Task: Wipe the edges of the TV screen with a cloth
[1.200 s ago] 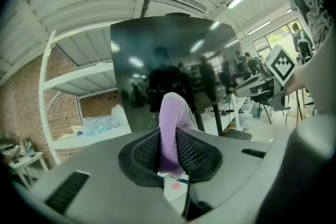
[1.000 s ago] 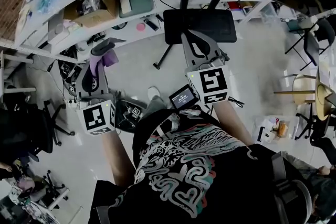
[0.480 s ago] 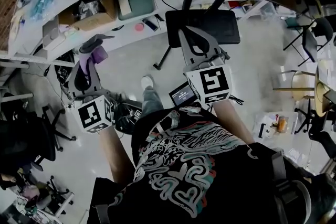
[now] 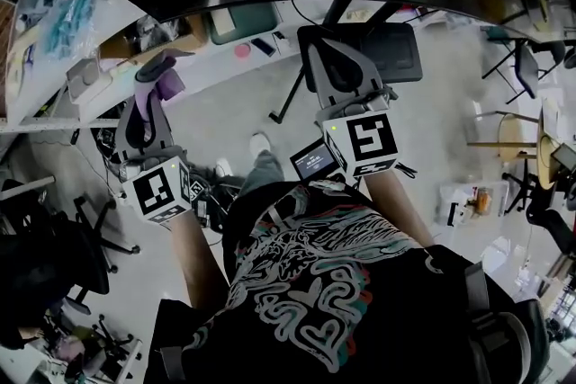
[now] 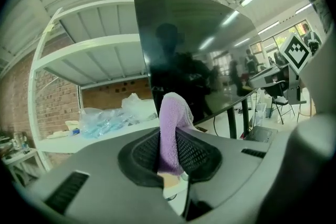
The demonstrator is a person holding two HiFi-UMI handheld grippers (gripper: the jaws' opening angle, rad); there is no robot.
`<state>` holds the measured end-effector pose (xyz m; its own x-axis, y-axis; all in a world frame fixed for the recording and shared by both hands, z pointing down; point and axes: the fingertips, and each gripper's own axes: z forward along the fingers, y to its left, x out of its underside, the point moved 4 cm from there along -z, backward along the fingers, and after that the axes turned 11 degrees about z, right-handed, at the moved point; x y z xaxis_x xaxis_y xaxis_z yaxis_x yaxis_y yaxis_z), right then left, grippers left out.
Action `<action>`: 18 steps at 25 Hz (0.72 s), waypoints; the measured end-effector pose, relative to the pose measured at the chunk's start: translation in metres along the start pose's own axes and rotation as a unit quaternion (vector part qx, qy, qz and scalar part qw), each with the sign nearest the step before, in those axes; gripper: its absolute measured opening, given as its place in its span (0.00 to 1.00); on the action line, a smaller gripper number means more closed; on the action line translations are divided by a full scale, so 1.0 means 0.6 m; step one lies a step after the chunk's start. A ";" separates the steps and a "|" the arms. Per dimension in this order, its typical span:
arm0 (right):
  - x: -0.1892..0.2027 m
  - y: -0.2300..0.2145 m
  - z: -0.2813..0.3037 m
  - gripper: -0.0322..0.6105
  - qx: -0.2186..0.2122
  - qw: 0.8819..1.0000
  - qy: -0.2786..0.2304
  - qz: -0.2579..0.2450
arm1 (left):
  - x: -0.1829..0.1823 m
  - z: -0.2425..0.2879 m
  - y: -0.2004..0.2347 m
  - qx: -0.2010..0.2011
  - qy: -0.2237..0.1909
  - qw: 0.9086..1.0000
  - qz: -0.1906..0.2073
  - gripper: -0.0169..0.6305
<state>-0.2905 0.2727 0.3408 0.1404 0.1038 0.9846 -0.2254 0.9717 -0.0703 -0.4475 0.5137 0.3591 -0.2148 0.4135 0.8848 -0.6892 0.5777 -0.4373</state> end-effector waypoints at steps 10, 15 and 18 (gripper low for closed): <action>0.009 0.044 0.078 0.10 0.039 0.999 0.008 0.009 | 0.061 0.085 0.071 0.025 0.001 1.000 -0.004 0.11; 0.010 0.049 0.102 0.10 0.048 0.999 0.013 0.013 | 0.079 0.130 0.080 0.038 0.014 0.999 -0.004 0.11; 0.003 0.044 0.113 0.10 0.050 0.999 0.013 0.011 | 0.079 0.158 0.074 0.046 0.017 0.999 -0.004 0.11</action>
<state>-0.3616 0.2839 0.3517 0.1596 0.1312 0.9784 -0.3236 0.9433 -0.0737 -0.5539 0.4921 0.3970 -0.1866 0.4344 0.8812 -0.7511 0.5151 -0.4130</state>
